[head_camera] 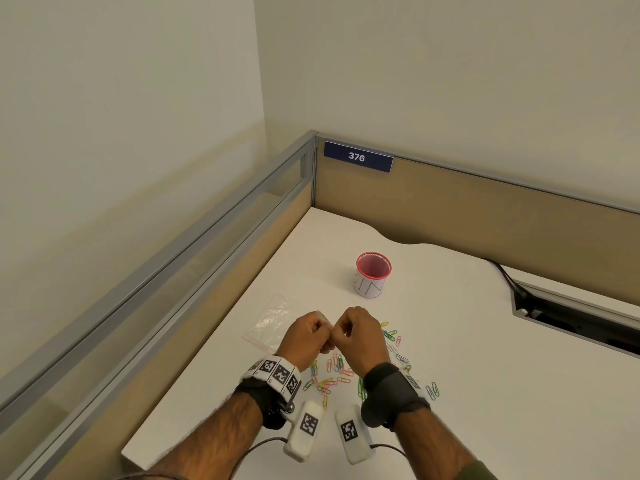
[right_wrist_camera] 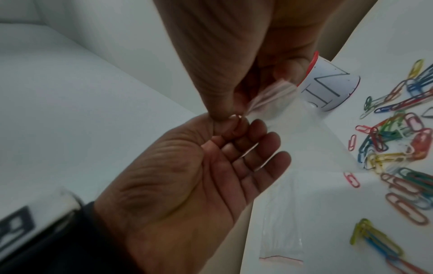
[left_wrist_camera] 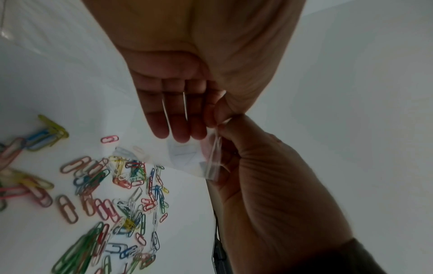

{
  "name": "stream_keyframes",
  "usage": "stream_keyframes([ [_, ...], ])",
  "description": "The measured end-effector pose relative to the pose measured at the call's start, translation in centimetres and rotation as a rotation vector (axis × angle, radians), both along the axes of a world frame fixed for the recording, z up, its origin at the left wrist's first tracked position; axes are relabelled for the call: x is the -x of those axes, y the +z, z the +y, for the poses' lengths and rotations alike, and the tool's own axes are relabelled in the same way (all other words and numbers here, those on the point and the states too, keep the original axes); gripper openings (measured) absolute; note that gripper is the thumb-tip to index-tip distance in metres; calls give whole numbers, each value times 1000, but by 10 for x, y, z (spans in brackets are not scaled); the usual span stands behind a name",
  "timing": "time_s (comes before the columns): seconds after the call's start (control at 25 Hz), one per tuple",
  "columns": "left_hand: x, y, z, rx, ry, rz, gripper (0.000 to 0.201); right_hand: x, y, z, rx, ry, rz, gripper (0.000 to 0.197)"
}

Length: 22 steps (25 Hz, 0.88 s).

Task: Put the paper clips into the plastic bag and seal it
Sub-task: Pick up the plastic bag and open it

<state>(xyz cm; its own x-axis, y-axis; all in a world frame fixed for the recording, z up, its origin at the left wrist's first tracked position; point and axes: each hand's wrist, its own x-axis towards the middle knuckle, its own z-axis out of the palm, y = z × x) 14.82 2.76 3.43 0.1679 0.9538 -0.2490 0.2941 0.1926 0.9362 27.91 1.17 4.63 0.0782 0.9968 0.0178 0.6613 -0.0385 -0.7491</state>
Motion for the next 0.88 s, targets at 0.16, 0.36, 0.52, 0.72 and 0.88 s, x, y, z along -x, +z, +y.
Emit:
stream_keyframes([
  [0.16,-3,2,2,-67,-6,176,11,-2,-4,4,-25,-78,17,18],
  [0.36,-9,0,-8,-67,1,307,24,-20,-6,12,-49,-249,16,6],
  [0.52,-9,7,-3,-113,53,295,27,-20,-9,0,80,16,7,30],
  [0.72,-2,0,4,-112,5,301,21,-21,2,-5,81,194,56,28],
  [0.88,2,0,5,-109,-57,247,14,-19,5,-3,89,297,-4,28],
])
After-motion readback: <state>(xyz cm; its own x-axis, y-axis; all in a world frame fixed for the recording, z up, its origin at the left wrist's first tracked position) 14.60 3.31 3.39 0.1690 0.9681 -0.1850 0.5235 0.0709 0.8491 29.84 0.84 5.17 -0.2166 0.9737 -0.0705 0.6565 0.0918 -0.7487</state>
